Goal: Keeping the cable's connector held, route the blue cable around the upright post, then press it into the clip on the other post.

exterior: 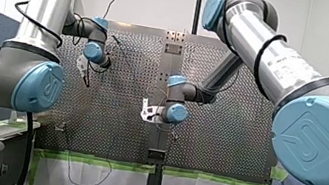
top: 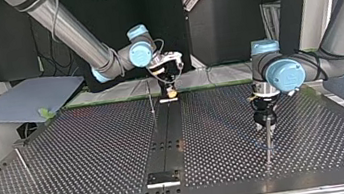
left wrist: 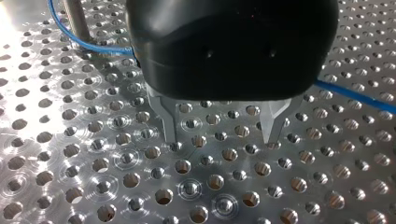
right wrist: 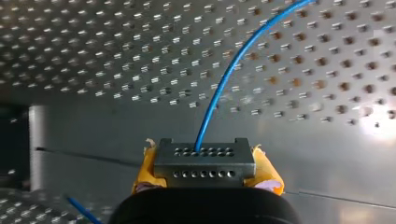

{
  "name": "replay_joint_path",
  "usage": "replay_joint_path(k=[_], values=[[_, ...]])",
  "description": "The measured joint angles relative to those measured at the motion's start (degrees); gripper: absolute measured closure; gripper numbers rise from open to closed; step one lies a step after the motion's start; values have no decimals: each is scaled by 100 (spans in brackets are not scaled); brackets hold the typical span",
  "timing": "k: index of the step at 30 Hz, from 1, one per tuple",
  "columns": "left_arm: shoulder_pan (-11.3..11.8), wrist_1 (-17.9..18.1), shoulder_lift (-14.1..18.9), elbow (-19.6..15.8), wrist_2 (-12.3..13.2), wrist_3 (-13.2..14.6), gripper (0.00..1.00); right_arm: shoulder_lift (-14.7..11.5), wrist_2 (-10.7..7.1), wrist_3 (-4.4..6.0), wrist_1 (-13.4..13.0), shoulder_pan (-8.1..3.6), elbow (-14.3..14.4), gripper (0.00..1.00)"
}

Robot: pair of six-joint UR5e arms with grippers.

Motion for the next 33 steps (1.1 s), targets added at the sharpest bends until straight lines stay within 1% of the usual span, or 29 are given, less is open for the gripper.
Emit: replay_joint_path(k=[4, 10, 14, 19, 25, 30, 33], values=[[1, 1, 0, 0, 2, -14, 14, 209, 101, -23, -48, 5, 72, 100], [0, 2, -1, 0, 12, -25, 14, 549, 202, 17, -322, -15, 318, 100], [1, 2, -4, 0, 25, -41, 14, 779, 256, 14, -502, -28, 416, 100], [1, 2, -3, 0, 29, -51, 14, 985, 287, 16, -589, -31, 460, 100], [1, 3, -3, 0, 29, -69, 14, 1312, 347, 49, -844, -59, 483, 100], [1, 36, -3, 0, 29, -114, 14, 1629, 388, 83, -1013, -121, 484, 100], [1, 43, -3, 0, 29, -121, 14, 1817, 413, 139, -1113, -166, 485, 100]])
